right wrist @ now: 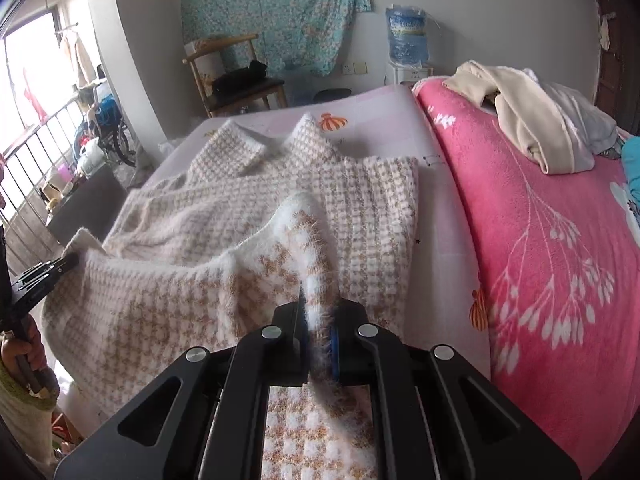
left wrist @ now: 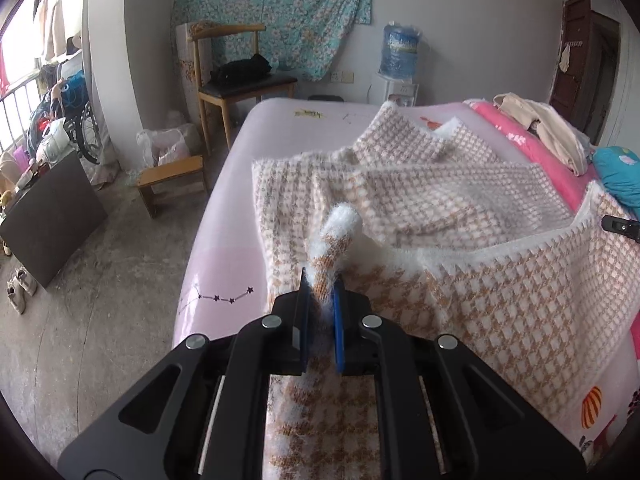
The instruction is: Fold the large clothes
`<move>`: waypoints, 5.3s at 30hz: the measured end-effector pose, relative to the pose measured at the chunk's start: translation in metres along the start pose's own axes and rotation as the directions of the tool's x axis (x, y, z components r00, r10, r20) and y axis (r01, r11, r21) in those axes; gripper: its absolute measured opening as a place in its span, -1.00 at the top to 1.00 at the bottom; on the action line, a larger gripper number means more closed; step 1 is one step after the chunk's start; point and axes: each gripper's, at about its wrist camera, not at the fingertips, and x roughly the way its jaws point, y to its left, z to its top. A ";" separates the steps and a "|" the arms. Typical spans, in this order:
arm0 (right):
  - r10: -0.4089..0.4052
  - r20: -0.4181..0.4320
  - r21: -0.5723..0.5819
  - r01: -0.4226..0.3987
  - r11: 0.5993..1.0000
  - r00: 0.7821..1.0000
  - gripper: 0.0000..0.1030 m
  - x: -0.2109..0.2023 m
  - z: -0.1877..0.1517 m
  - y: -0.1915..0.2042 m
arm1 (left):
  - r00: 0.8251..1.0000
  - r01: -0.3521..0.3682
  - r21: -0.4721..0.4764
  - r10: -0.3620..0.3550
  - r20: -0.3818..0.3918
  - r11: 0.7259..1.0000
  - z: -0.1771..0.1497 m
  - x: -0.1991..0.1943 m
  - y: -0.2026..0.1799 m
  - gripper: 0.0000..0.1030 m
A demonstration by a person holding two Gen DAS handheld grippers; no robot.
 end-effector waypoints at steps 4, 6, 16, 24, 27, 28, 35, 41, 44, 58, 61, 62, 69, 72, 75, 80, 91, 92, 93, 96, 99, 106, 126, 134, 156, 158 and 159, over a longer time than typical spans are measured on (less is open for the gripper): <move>-0.039 -0.108 -0.007 0.038 0.999 0.993 0.84 0.048 -0.021 -0.006 | 0.995 -0.003 -0.038 -0.001 -0.095 0.999 -0.018 0.034 0.005 0.79; -0.021 -0.128 0.030 0.025 0.999 0.992 0.72 0.057 -0.027 -0.012 | 0.995 0.002 -0.060 -0.008 -0.100 0.998 -0.021 0.036 0.011 0.67; -0.006 0.007 -0.010 0.006 1.000 1.000 0.23 -0.014 -0.026 0.009 | 0.981 0.183 -0.035 -0.181 0.063 0.982 -0.015 -0.044 -0.001 0.55; 0.126 -0.160 -0.174 -0.154 0.973 0.979 0.24 0.056 -0.045 0.092 | 0.947 0.301 0.018 -0.297 -0.121 0.953 -0.039 0.032 -0.079 0.52; 0.155 -0.175 -0.068 -0.169 0.983 0.972 0.27 0.061 -0.035 0.080 | 0.946 0.297 -0.020 -0.297 -0.128 0.955 -0.031 0.032 -0.073 0.52; 0.126 -0.165 -0.074 -0.140 0.987 0.978 0.29 0.054 -0.033 0.081 | 0.951 0.285 -0.009 -0.284 -0.118 0.958 -0.030 0.025 -0.072 0.56; 0.221 -0.064 -0.244 -0.230 0.942 0.973 0.29 -0.024 -0.056 0.108 | 0.896 0.444 0.095 -0.439 -0.065 0.891 -0.050 -0.052 -0.075 0.58; 0.153 -0.174 -0.350 -0.206 0.914 0.973 0.30 0.014 -0.109 0.148 | 0.926 0.352 0.061 -0.338 -0.169 0.934 -0.091 -0.018 -0.093 0.56; 0.111 -0.158 -0.379 -0.164 0.911 0.981 0.31 0.000 -0.107 0.156 | 0.926 0.349 0.027 -0.340 -0.167 0.937 -0.085 -0.028 -0.089 0.56; -0.011 -0.084 -0.250 -0.010 0.968 0.996 0.31 -0.031 -0.110 0.093 | 0.970 0.198 -0.087 -0.208 -0.126 0.976 -0.090 -0.046 -0.029 0.61; -0.066 -0.148 -0.139 0.046 0.989 0.987 0.31 -0.006 -0.120 0.052 | 0.965 0.187 -0.172 -0.214 -0.150 0.967 -0.101 -0.031 -0.005 0.68; -0.041 -0.148 -0.100 0.026 0.995 0.988 0.31 0.001 -0.125 0.043 | 0.963 0.201 -0.189 -0.229 -0.144 0.961 -0.101 -0.031 -0.003 0.68; -0.070 -0.039 -0.018 0.069 0.997 0.997 0.28 -0.046 -0.111 0.024 | 0.983 0.113 -0.142 -0.132 -0.129 0.983 -0.084 -0.045 -0.007 0.33; -0.118 -0.096 0.081 0.126 0.989 0.988 0.32 -0.030 -0.117 -0.012 | 0.979 0.053 -0.134 -0.077 -0.189 0.990 -0.077 -0.032 -0.012 0.20; -0.115 -0.119 0.096 0.127 0.987 0.986 0.32 -0.026 -0.117 -0.015 | 0.973 0.029 -0.138 -0.060 -0.223 0.990 -0.074 -0.022 -0.018 -0.03; -0.060 -0.069 0.109 0.067 0.992 0.996 -0.09 -0.049 -0.100 0.008 | 0.967 -0.013 -0.108 -0.015 -0.255 0.994 -0.070 -0.018 -0.033 -0.27; 0.036 -0.083 -0.004 -0.037 0.999 0.996 -0.43 -0.024 -0.064 0.071 | 0.952 -0.044 -0.062 0.022 -0.306 0.997 -0.067 -0.006 -0.050 -0.66; 0.036 -0.087 -0.010 -0.037 0.999 0.996 -0.43 -0.021 -0.061 0.074 | 0.950 -0.047 -0.062 0.026 -0.310 0.997 -0.067 -0.005 -0.051 -0.67; 0.034 -0.093 -0.015 -0.035 0.999 0.995 -0.43 -0.016 -0.058 0.076 | 0.949 -0.051 -0.061 0.029 -0.314 0.997 -0.066 -0.005 -0.052 -0.69; 0.021 -0.113 -0.018 -0.023 1.000 0.993 -0.43 -0.003 -0.054 0.080 | 0.945 -0.061 -0.059 0.039 -0.324 0.996 -0.065 -0.003 -0.053 -0.73; 0.007 -0.131 -0.018 -0.010 1.000 0.991 -0.43 0.010 -0.050 0.082 | 0.941 -0.071 -0.056 0.049 -0.334 0.996 -0.064 0.000 -0.056 -0.77; -0.032 -0.186 -0.041 0.025 0.999 0.982 -0.58 0.043 -0.050 0.087 | 0.935 -0.092 -0.049 0.069 -0.349 0.995 -0.062 0.006 -0.060 -0.84; 0.048 -0.239 0.099 -0.025 0.995 0.970 -0.88 0.057 -0.052 0.065 | 0.926 -0.116 -0.049 0.091 -0.367 0.992 -0.059 0.011 -0.063 -0.86; 0.067 -0.238 0.110 -0.041 0.993 0.969 -0.88 0.057 -0.052 0.062 | 0.925 -0.122 -0.049 0.095 -0.367 0.991 -0.059 0.011 -0.064 -0.87; 0.100 -0.263 0.100 -0.076 0.992 0.960 -0.88 0.057 -0.051 0.058 | 0.927 -0.122 -0.046 0.097 -0.361 0.991 -0.060 0.010 -0.064 -0.87; 0.102 -0.264 0.102 -0.077 0.992 0.959 -0.88 0.057 -0.051 0.057 | 0.928 -0.121 -0.047 0.096 -0.360 0.991 -0.060 0.010 -0.064 -0.87; 0.101 -0.263 0.100 -0.077 0.992 0.959 -0.88 0.057 -0.051 0.057 | 0.928 -0.122 -0.048 0.097 -0.360 0.991 -0.060 0.010 -0.064 -0.87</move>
